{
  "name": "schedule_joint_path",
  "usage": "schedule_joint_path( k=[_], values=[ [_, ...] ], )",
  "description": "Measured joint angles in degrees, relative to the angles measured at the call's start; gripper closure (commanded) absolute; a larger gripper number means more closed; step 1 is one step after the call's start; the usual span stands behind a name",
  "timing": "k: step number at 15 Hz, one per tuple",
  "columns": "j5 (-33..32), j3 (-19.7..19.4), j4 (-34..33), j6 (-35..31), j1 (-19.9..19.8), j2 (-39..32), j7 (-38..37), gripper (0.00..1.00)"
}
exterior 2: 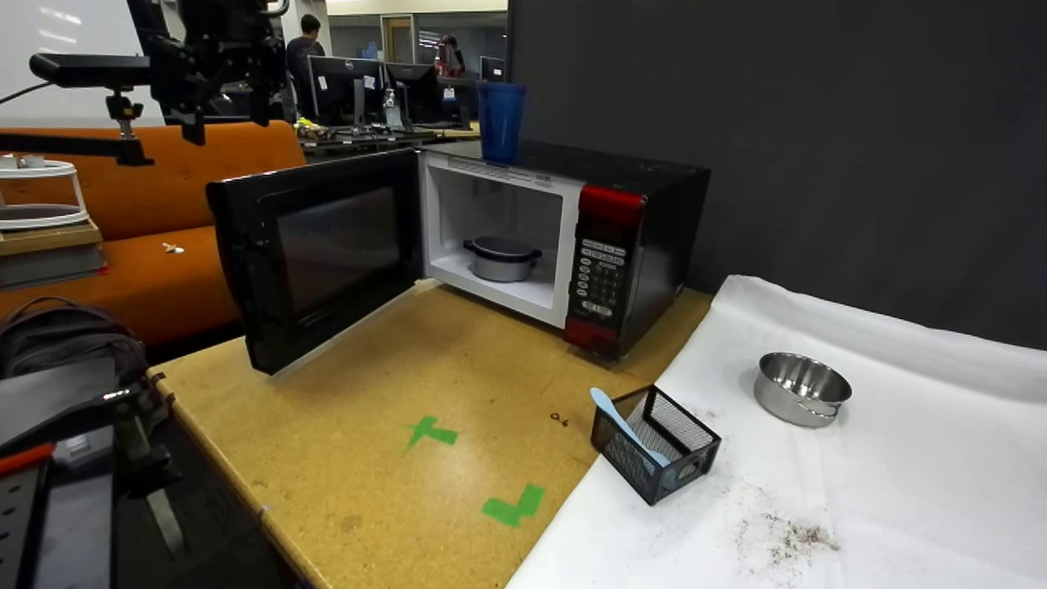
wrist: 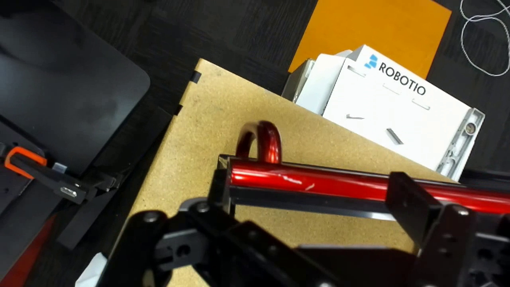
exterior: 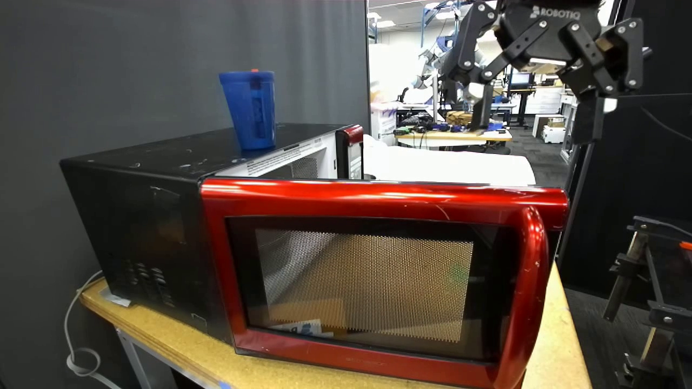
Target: Close the microwave door
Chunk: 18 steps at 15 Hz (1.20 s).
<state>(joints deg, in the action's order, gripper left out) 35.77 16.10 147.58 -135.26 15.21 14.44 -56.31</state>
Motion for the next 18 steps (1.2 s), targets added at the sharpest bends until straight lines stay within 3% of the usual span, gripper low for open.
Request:
schedule_joint_path(
  k=[5, 14, 16, 18],
  values=[
    [3.27, 1.99, 2.94, -2.33, 1.88, -0.65, 0.11, 0.0],
    [4.03, 4.91, 5.86, -18.53, 4.48, -6.71, 2.21, 0.0],
    [1.64, 4.94, 5.94, -21.64, 4.39, -8.38, 1.69, 0.0],
    [-6.37, 4.93, 6.63, -24.95, 3.78, -9.87, -2.73, 0.0]
  ],
)
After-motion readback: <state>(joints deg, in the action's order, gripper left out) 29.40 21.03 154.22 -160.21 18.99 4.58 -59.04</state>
